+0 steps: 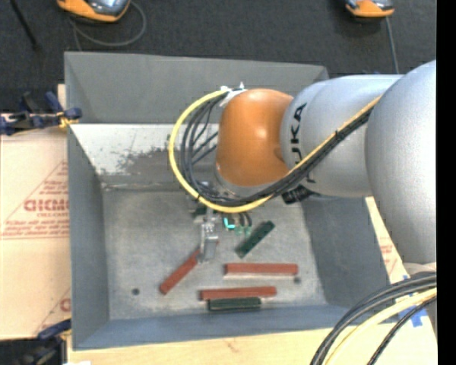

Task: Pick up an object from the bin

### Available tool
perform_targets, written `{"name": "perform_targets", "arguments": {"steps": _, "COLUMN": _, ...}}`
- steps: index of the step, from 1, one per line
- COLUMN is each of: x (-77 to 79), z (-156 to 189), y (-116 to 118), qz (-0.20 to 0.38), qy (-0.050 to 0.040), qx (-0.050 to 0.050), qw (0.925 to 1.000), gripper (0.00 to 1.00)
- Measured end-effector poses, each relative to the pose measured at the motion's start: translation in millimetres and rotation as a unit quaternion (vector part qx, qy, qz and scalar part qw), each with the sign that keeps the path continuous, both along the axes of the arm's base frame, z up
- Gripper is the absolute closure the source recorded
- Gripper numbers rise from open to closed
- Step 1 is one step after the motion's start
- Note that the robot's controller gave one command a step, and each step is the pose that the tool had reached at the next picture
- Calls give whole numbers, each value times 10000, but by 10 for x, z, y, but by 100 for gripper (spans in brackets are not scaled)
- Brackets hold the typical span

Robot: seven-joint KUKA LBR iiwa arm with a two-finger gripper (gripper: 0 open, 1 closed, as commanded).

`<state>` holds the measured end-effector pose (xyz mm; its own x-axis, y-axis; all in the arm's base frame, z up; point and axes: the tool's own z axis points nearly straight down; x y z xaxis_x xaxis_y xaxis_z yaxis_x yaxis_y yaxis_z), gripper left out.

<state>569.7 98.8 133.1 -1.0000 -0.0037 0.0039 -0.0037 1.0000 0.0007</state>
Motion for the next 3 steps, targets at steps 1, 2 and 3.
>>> {"name": "perform_targets", "arguments": {"steps": 1, "x": -308, "z": -665, "y": -85, "qz": 308, "qy": 0, "qx": -11, "qw": 9995, "gripper": 0}}
{"name": "perform_targets", "arguments": {"steps": 2, "x": -281, "z": -626, "y": -77, "qz": 293, "qy": -34, "qx": 2, "qw": 9996, "gripper": 100}}
{"name": "perform_targets", "arguments": {"steps": 3, "x": -452, "z": 710, "y": -373, "qz": 654, "qy": -71, "qx": -9, "qw": 9978, "gripper": 100}}
